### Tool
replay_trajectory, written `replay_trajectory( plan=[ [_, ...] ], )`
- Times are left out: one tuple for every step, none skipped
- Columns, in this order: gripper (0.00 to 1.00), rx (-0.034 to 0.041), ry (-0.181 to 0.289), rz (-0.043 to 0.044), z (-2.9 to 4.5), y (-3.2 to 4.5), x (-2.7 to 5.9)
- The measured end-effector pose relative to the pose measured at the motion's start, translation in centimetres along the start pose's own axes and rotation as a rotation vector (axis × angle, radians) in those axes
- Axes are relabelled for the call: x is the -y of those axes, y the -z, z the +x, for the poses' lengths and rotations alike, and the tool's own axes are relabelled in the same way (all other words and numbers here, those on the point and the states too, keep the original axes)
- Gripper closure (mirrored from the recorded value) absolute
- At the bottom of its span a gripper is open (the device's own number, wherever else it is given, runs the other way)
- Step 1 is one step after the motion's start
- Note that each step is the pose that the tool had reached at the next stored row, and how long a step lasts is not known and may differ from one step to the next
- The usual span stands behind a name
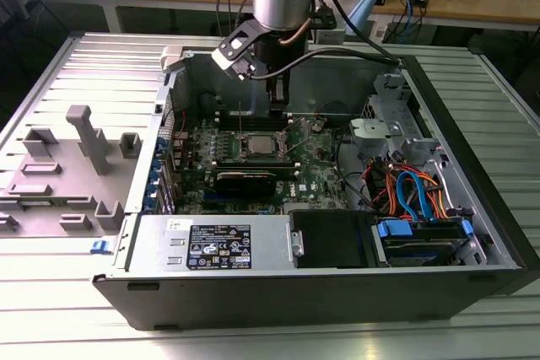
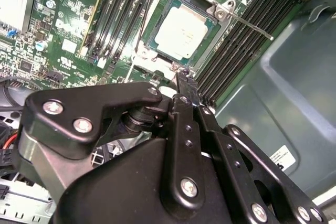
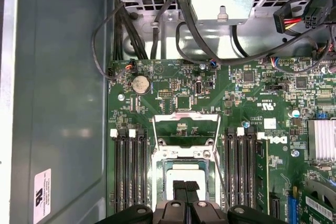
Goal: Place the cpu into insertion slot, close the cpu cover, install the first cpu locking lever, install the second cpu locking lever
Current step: 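Close the cpu cover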
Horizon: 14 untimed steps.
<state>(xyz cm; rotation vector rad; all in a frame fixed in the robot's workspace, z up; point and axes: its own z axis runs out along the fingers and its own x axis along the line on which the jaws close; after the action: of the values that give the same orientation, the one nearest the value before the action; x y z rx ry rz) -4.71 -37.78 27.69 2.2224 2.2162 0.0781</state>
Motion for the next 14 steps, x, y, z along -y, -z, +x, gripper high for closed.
replay_trajectory(
  plan=[
    [0.89, -0.0002, 0.000, -0.0001, 0.00, -0.01, -0.02],
    [0.89, -0.0001, 0.000, 0.0001, 0.00, 0.00, -0.07],
    [0.89, 0.0000, 0.000, 0.0002, 0.00, 0.00, -0.14],
    [0.89, 0.0000, 0.000, 0.0003, 0.00, 0.00, -0.24],
    [0.89, 0.0001, 0.000, 0.0004, 0.00, 0.00, -0.33],
    [0.89, 0.0000, 0.000, 0.0005, 0.00, -0.01, -0.42],
    [0.89, 0.0001, 0.000, 0.0005, 0.00, -0.01, -0.47],
    [0.89, 0.0001, 0.000, 0.0006, 0.00, -0.01, -0.47],
    [0.89, 0.0001, 0.000, 0.0005, 0.00, -0.01, -0.48],
    [0.89, 0.0001, 0.000, 0.0005, 0.00, -0.01, -0.53],
    [0.89, 0.0000, 0.000, 0.0005, 0.00, -0.02, -0.61],
    [0.89, 0.0000, 0.000, 0.0005, 0.00, -0.01, -0.61],
    [0.89, 0.0001, 0.000, 0.0005, 0.00, -0.02, -0.61],
    [0.89, 0.0001, 0.000, 0.0005, 0.00, -0.02, -0.61]
  ],
)
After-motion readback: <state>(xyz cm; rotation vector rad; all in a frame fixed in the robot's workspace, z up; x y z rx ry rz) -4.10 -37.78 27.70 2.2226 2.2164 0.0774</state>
